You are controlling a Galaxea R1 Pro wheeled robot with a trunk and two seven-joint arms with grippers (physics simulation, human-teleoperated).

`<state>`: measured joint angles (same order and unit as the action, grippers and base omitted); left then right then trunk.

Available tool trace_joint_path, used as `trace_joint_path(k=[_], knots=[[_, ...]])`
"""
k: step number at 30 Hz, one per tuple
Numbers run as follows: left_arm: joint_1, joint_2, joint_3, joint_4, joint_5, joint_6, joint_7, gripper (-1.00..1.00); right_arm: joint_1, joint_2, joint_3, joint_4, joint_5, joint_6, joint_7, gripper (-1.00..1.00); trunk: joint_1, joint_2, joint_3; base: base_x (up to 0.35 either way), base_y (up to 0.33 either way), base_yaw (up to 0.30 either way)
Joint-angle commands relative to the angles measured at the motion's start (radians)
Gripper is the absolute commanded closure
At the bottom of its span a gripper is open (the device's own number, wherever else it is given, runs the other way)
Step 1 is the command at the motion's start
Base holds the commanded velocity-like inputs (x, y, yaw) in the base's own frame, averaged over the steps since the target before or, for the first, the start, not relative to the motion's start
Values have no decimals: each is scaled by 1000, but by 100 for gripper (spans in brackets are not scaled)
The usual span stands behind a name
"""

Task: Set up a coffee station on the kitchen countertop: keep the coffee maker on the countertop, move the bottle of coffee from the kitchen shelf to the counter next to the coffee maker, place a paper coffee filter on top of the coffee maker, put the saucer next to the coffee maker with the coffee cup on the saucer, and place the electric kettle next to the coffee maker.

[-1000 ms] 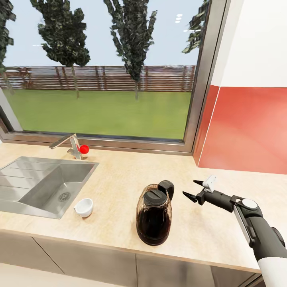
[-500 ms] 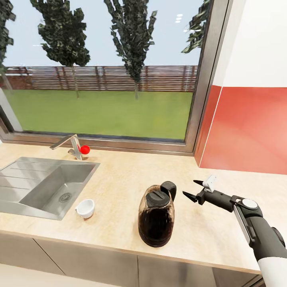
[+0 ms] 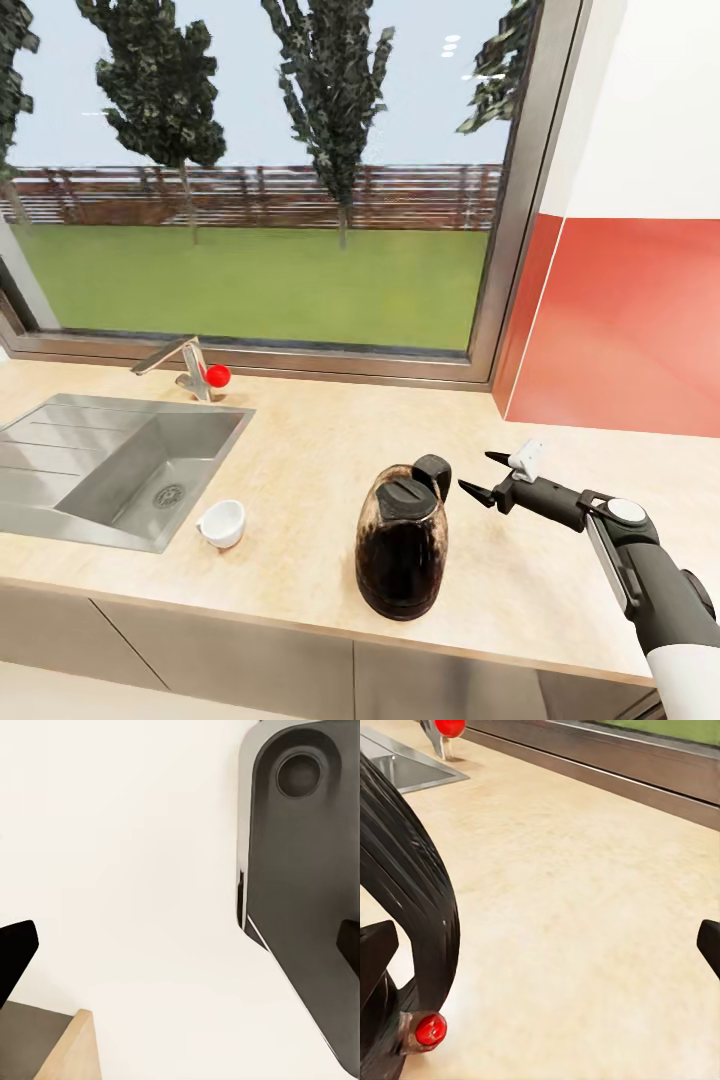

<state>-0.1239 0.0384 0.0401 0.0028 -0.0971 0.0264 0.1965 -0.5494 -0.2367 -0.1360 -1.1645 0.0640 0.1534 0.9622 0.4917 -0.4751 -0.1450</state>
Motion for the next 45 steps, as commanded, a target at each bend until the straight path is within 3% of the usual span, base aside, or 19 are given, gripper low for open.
trace_joint_path(k=[1, 45], knots=[[-1, 0, 4, 0, -10, 3, 3, -100, -1, 0, -2, -1, 4, 8, 6, -100, 0, -2, -2, 0, 2, 0], [-1, -1, 4, 0, -10, 3, 3, -100, -1, 0, -2, 3, 5, 8, 5, -100, 0, -2, -2, 9, 32, 0]])
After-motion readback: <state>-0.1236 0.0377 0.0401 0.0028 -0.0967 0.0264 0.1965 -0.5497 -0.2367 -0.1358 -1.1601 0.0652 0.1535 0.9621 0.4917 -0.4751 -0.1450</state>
